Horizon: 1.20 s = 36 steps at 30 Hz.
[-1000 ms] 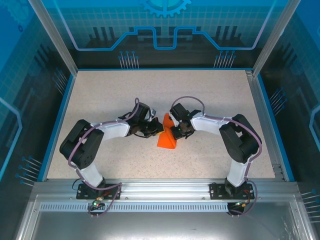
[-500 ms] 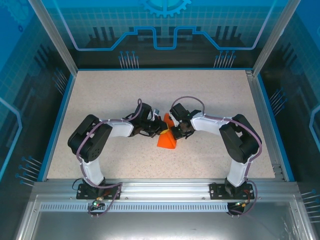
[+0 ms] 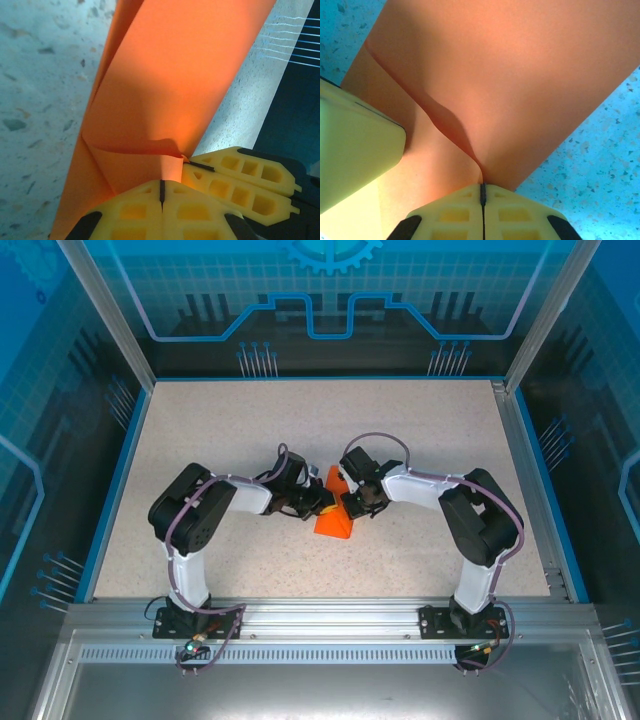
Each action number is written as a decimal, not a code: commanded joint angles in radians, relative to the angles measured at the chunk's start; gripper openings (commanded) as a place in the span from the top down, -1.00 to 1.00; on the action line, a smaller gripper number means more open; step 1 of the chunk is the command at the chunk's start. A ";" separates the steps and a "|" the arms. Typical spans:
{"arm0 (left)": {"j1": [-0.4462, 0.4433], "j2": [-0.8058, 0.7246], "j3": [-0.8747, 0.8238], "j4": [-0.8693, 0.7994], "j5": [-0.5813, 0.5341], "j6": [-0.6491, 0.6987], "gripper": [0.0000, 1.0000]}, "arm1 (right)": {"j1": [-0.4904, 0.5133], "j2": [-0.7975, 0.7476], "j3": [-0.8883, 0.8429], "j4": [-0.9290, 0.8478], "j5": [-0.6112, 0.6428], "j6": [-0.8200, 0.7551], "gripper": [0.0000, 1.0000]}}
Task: Fold a paper plane with a square sheet of paper (pick it up from the middle)
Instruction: Fold the triangle a second time at the center of the table.
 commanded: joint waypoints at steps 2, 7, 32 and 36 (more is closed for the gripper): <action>-0.010 0.030 0.004 -0.031 -0.011 0.042 1.00 | 0.005 -0.007 -0.020 -0.012 0.004 0.020 0.82; -0.016 0.047 0.004 -0.057 -0.025 0.062 1.00 | 0.006 -0.050 -0.020 0.001 -0.022 0.044 0.66; -0.022 0.046 0.014 -0.089 -0.030 0.095 1.00 | 0.005 -0.220 -0.187 0.238 -0.442 0.354 0.85; -0.023 0.048 0.016 -0.097 -0.028 0.098 1.00 | 0.008 -0.167 -0.171 0.226 -0.423 0.364 0.86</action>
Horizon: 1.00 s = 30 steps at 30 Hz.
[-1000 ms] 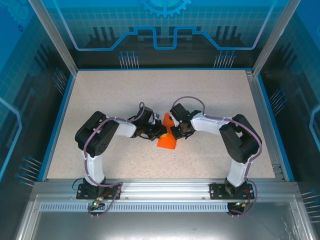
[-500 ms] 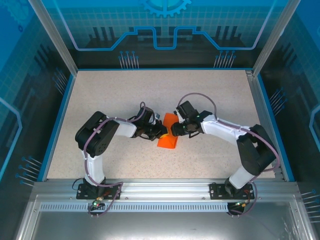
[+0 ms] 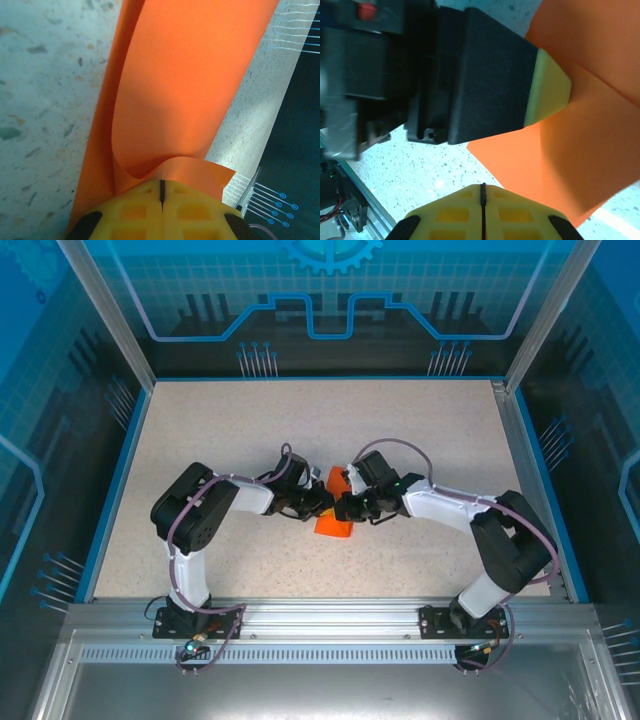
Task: Fold a paper plane with a square sheet of paper (pick it up from the middle)
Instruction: Fold the triangle a second time at the center of the table.
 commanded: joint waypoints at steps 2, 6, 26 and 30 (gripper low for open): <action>-0.013 0.032 0.007 -0.078 -0.019 0.029 1.00 | 0.009 0.064 0.024 0.004 -0.027 0.036 0.85; -0.012 0.032 0.008 -0.083 -0.016 0.034 1.00 | 0.007 0.102 0.031 0.000 -0.014 0.036 0.85; -0.013 0.038 0.013 -0.105 -0.015 0.050 1.00 | -0.017 0.125 -0.074 0.009 0.030 0.036 0.81; -0.013 0.038 0.010 -0.106 -0.013 0.052 1.00 | -0.018 0.131 -0.093 0.021 0.037 0.039 0.80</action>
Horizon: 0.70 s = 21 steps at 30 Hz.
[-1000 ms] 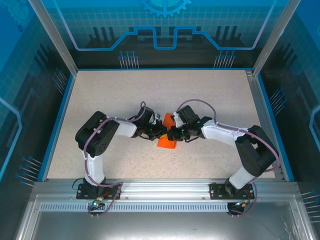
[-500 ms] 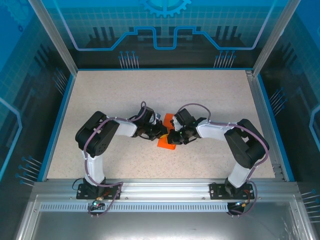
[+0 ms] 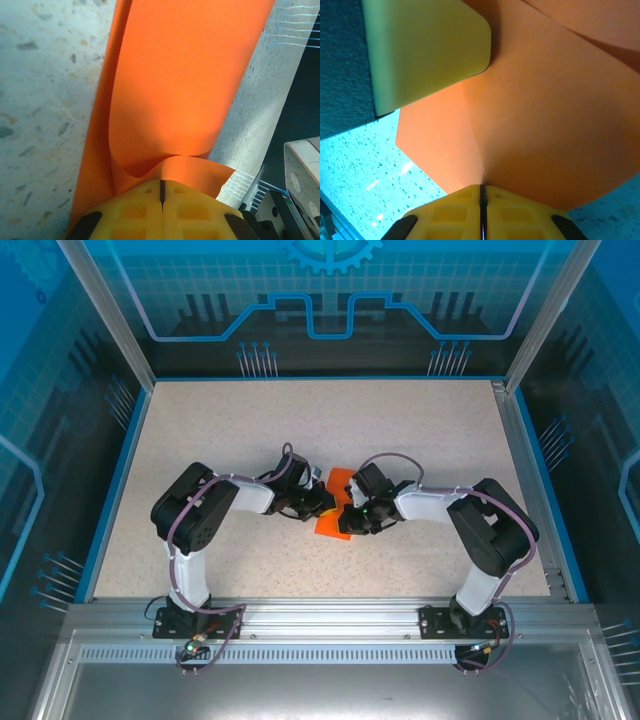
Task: Fold a paper plane with a square sheet of paper (pick it up from the middle)
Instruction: Fold the triangle a second time at the center of the table.
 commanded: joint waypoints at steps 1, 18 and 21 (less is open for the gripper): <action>-0.010 0.035 0.002 -0.083 -0.015 0.027 1.00 | -0.010 0.022 -0.032 -0.019 0.024 0.008 0.80; -0.011 0.035 0.008 -0.095 -0.018 0.035 1.00 | 0.003 -0.049 -0.024 0.013 -0.049 0.021 0.80; -0.010 0.034 0.010 -0.098 -0.017 0.038 1.00 | 0.002 -0.037 -0.034 -0.013 -0.012 0.019 0.81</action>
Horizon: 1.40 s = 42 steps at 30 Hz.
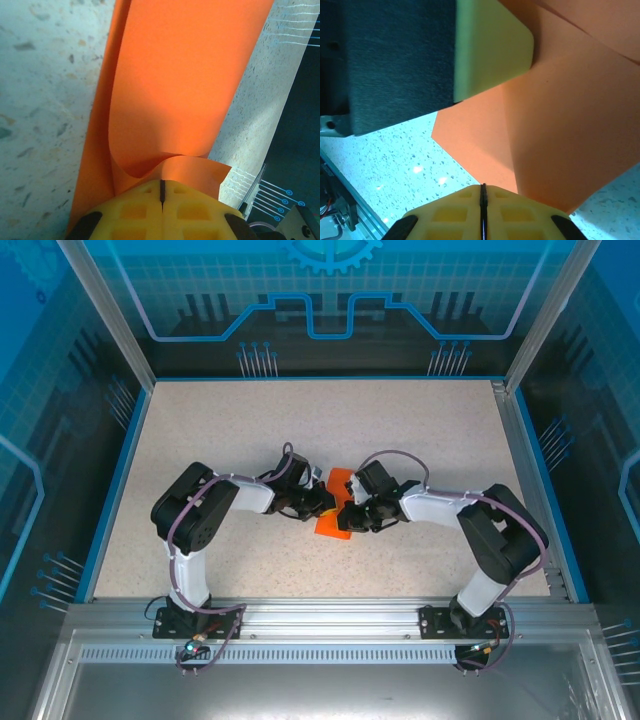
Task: Fold a paper plane with a square sheet of paper (pick it up from the middle)
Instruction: Fold the triangle a second time at the center of the table.
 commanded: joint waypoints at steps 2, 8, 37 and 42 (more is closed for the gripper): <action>-0.010 0.032 0.004 -0.088 -0.018 0.030 1.00 | 0.003 0.017 -0.034 -0.032 0.054 0.005 0.81; -0.011 0.033 0.005 -0.091 -0.019 0.033 1.00 | -0.005 0.014 -0.066 -0.052 0.075 -0.011 0.81; -0.010 0.032 0.010 -0.111 -0.039 0.038 1.00 | -0.051 -0.080 -0.233 0.041 0.000 0.003 0.74; -0.010 0.032 0.013 -0.117 -0.043 0.040 1.00 | -0.062 -0.096 -0.257 0.061 -0.031 0.010 0.74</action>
